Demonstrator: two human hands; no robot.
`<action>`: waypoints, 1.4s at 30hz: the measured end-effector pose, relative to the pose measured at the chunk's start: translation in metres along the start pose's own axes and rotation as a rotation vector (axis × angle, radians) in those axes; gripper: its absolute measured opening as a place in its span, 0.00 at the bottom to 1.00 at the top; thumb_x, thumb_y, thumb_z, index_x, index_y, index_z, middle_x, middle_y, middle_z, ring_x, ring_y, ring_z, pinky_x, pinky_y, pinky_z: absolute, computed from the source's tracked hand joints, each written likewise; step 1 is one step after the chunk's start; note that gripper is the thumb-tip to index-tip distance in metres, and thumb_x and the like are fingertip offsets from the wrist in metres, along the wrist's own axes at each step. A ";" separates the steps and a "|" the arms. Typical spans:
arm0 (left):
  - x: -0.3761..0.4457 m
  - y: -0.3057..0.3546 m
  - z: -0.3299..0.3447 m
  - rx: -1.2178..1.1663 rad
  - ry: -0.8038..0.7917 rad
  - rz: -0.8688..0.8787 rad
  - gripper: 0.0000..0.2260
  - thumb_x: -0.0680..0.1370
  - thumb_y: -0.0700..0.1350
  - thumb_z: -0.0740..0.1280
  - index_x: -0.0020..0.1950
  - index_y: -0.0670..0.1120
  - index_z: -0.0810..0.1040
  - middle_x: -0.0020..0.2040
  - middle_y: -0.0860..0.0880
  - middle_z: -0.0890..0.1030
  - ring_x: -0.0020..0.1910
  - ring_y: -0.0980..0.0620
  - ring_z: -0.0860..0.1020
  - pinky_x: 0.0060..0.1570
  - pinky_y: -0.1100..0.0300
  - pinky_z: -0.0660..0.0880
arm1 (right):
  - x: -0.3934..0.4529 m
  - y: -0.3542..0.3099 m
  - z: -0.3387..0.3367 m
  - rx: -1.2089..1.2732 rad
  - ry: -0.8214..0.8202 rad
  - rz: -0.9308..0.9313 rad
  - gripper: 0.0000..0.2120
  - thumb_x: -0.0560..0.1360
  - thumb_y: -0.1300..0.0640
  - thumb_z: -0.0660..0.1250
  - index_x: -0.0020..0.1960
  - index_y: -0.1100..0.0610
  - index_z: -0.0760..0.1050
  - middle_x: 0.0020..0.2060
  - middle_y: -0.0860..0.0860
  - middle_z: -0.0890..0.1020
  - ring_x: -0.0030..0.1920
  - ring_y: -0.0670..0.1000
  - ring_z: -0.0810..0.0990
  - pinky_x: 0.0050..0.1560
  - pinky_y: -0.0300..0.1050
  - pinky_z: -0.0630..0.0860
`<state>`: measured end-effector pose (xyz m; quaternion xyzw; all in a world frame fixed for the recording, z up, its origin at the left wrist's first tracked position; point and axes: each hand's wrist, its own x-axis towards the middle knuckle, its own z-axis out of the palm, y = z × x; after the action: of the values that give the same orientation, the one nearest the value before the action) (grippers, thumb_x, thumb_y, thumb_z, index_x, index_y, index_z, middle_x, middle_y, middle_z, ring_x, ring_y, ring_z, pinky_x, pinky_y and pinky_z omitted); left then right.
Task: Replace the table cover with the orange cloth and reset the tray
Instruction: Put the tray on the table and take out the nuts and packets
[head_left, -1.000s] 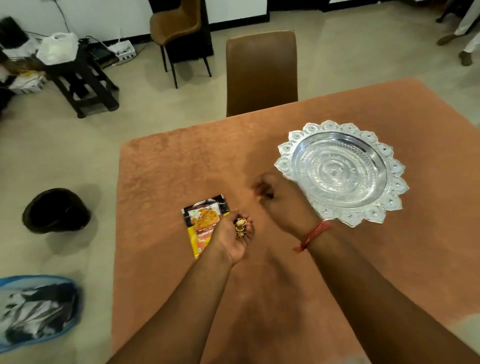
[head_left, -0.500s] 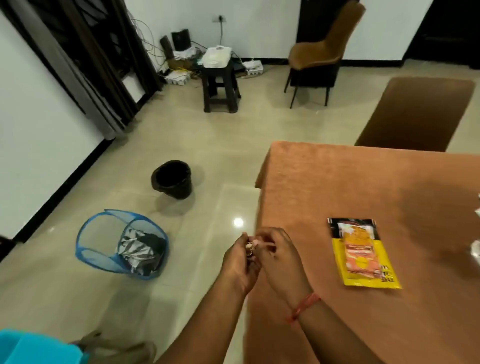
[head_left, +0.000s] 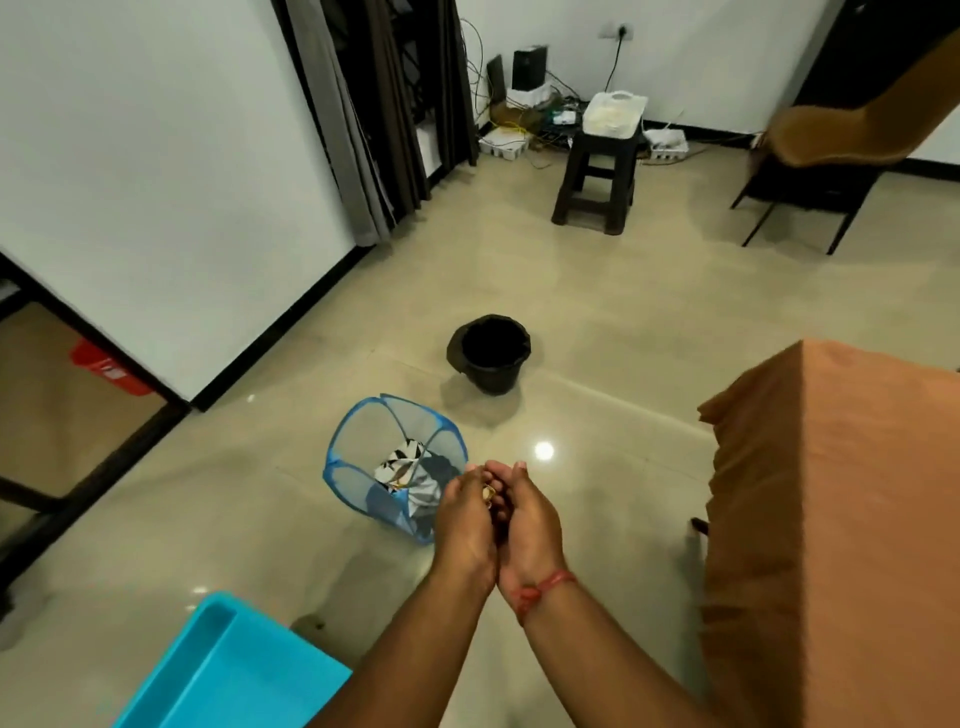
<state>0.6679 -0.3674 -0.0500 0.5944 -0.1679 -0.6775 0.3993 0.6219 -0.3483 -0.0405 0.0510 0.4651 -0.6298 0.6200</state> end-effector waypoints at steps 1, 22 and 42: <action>0.008 0.009 0.000 -0.019 0.005 0.013 0.12 0.82 0.48 0.62 0.50 0.40 0.79 0.41 0.39 0.82 0.40 0.45 0.82 0.43 0.53 0.79 | 0.008 0.000 0.008 -0.011 0.005 -0.017 0.16 0.80 0.52 0.63 0.48 0.63 0.83 0.40 0.58 0.83 0.43 0.54 0.83 0.54 0.50 0.78; 0.350 0.133 0.218 -0.141 0.129 -0.223 0.11 0.84 0.44 0.58 0.44 0.41 0.74 0.33 0.46 0.74 0.27 0.54 0.68 0.22 0.65 0.65 | 0.404 -0.196 0.099 -0.340 -0.005 0.169 0.20 0.83 0.48 0.57 0.59 0.64 0.78 0.56 0.58 0.83 0.55 0.54 0.82 0.60 0.49 0.78; 0.855 0.063 0.273 0.266 0.324 -0.384 0.10 0.83 0.39 0.60 0.42 0.43 0.73 0.35 0.47 0.72 0.30 0.54 0.69 0.27 0.65 0.67 | 0.930 -0.150 0.063 -0.774 0.206 0.525 0.11 0.82 0.51 0.61 0.46 0.56 0.76 0.38 0.51 0.75 0.37 0.48 0.72 0.42 0.43 0.72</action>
<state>0.4551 -1.1070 -0.5151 0.7629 -0.0738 -0.6091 0.2040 0.3202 -1.1015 -0.5227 -0.0057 0.6958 -0.2240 0.6824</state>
